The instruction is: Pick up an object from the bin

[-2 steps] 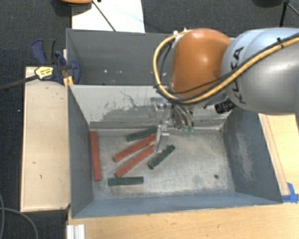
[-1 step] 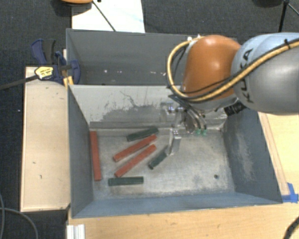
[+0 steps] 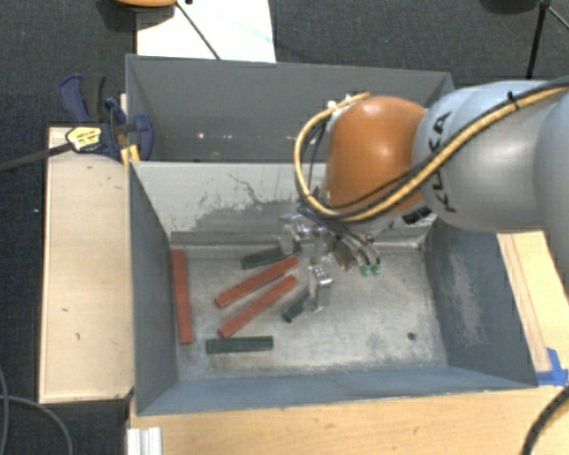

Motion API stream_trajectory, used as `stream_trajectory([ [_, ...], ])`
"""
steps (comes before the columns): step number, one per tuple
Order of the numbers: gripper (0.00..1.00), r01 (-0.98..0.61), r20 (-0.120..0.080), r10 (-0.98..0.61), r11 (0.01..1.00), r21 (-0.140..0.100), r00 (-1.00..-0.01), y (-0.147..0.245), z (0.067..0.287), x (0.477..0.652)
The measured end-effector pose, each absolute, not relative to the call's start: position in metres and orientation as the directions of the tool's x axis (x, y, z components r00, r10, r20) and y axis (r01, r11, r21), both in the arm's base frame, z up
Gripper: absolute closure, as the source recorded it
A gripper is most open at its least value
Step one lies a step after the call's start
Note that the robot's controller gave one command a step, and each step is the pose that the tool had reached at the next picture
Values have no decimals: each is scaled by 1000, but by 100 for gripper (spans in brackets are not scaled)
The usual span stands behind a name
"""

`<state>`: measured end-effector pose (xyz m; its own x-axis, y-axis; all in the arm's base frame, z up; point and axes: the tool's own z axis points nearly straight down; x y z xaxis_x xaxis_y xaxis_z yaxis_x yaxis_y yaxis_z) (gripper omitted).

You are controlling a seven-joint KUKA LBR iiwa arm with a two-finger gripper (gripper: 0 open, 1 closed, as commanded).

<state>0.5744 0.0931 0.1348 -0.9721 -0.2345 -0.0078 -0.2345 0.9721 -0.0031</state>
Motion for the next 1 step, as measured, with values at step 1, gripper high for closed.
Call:
stream_trajectory([
  [1, 0, -391, -4, -391, 920, 1, -920, 86, 73, 560],
])
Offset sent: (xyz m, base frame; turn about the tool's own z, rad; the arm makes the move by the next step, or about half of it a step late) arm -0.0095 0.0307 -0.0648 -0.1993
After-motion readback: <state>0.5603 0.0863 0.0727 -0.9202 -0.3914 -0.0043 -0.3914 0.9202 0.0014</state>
